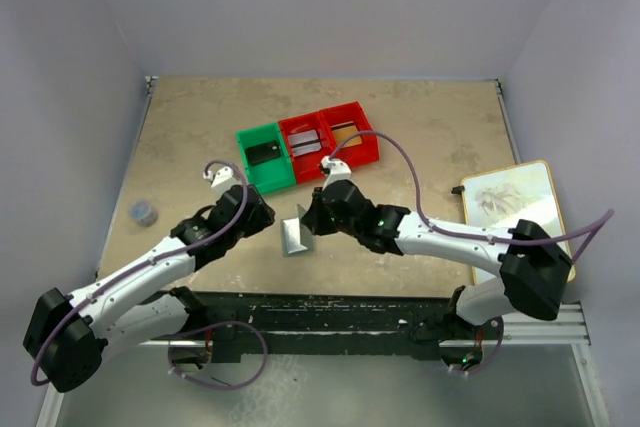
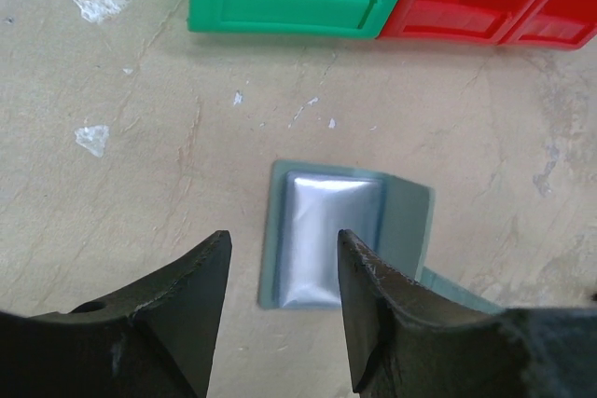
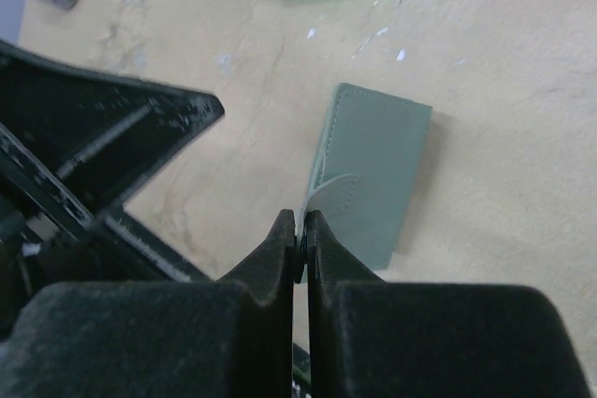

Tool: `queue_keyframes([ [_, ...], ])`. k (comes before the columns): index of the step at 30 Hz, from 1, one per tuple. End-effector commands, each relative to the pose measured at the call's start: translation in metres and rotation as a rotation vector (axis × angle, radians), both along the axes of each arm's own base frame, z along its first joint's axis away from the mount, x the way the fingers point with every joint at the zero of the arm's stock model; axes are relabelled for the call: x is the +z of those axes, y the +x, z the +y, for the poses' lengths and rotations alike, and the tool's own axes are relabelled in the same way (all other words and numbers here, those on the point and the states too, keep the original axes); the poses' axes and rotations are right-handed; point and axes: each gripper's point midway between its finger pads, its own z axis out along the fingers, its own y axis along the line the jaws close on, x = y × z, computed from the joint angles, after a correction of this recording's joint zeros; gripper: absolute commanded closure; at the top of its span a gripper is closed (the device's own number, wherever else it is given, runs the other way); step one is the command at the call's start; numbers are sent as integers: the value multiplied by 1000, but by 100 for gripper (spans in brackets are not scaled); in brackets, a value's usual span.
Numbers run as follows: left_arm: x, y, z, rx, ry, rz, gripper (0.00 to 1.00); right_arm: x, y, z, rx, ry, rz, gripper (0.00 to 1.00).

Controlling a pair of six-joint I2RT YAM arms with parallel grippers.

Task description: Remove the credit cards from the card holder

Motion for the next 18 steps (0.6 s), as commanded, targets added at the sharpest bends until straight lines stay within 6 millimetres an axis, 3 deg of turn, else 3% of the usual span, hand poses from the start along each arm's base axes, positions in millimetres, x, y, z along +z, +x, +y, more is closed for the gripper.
queue_keyframes([
  [1, 23, 9, 4, 28, -23, -87, 52, 3, 1, -6, 76, 174, 55, 100],
  [4, 23, 8, -9, -37, -49, -85, 52, -29, 0, -39, 5, 195, 150, 100],
  [7, 18, 7, -25, -108, -90, -77, 52, -50, -5, -59, -28, 249, 220, 100],
  [14, 11, 4, -74, -311, -179, -11, 52, -75, -10, -70, -60, 246, 284, 100],
  [16, 7, 6, -75, -309, -159, 9, 52, -77, -7, -70, -63, 234, 284, 100],
  [18, -3, 9, -63, -267, -84, 35, 52, -85, -6, -74, -92, 197, 302, 100],
])
